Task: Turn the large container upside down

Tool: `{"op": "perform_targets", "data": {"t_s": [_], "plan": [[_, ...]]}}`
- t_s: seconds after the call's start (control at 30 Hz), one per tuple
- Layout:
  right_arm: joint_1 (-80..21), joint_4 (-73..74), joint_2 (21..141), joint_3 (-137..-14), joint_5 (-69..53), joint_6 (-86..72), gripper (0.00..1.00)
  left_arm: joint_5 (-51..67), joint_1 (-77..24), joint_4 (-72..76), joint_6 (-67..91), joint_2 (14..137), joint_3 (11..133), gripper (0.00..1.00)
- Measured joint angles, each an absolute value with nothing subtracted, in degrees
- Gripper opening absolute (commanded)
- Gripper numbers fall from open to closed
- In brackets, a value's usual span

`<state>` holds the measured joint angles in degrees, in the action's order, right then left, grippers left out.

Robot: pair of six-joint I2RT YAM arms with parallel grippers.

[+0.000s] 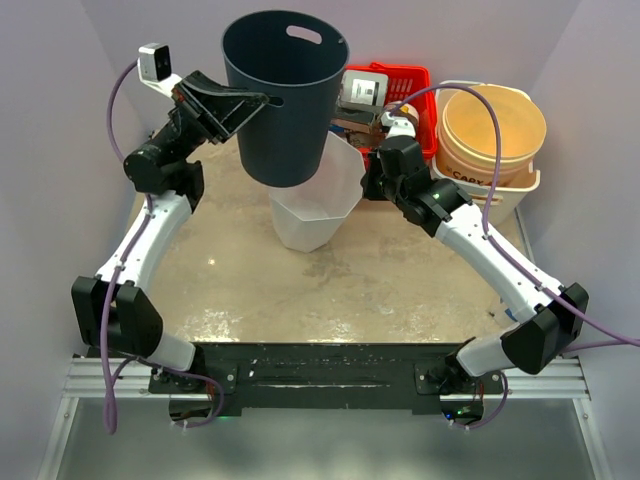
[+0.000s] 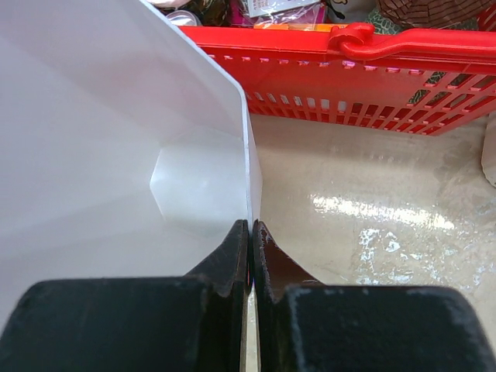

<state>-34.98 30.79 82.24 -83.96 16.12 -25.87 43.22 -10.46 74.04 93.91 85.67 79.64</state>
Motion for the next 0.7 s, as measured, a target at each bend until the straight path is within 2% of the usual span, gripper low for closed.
{"op": "perform_targets", "data": {"t_s": [0.03,0.13,0.17,0.47,0.57,0.6,0.7], "plan": [[-34.98,30.74,82.21,-83.90,16.12,-25.87,0.13,43.59,-10.46,74.04,93.38,85.34,79.64,0.00],[-34.98,30.22,82.06,-83.64,15.92,-25.93,0.20,44.58,-10.46,74.06,92.20,84.09,79.64,0.00],[-34.98,29.82,81.97,-83.46,15.92,-25.96,0.27,44.86,-10.46,74.06,91.83,83.66,79.64,0.00],[-34.98,28.91,82.04,-84.40,15.22,-25.80,0.43,46.30,-10.46,74.02,87.61,79.72,79.61,0.00],[-34.98,28.69,82.06,-86.06,14.83,-25.74,0.53,46.30,-10.46,74.06,87.22,79.20,79.46,0.00],[-34.98,28.58,82.06,-86.41,14.79,-25.82,0.59,46.30,-10.46,74.06,87.18,79.09,79.20,0.00],[-34.98,28.16,81.89,-86.72,14.28,-25.78,0.66,46.39,-10.46,74.00,87.18,79.07,78.30,0.00]]}}
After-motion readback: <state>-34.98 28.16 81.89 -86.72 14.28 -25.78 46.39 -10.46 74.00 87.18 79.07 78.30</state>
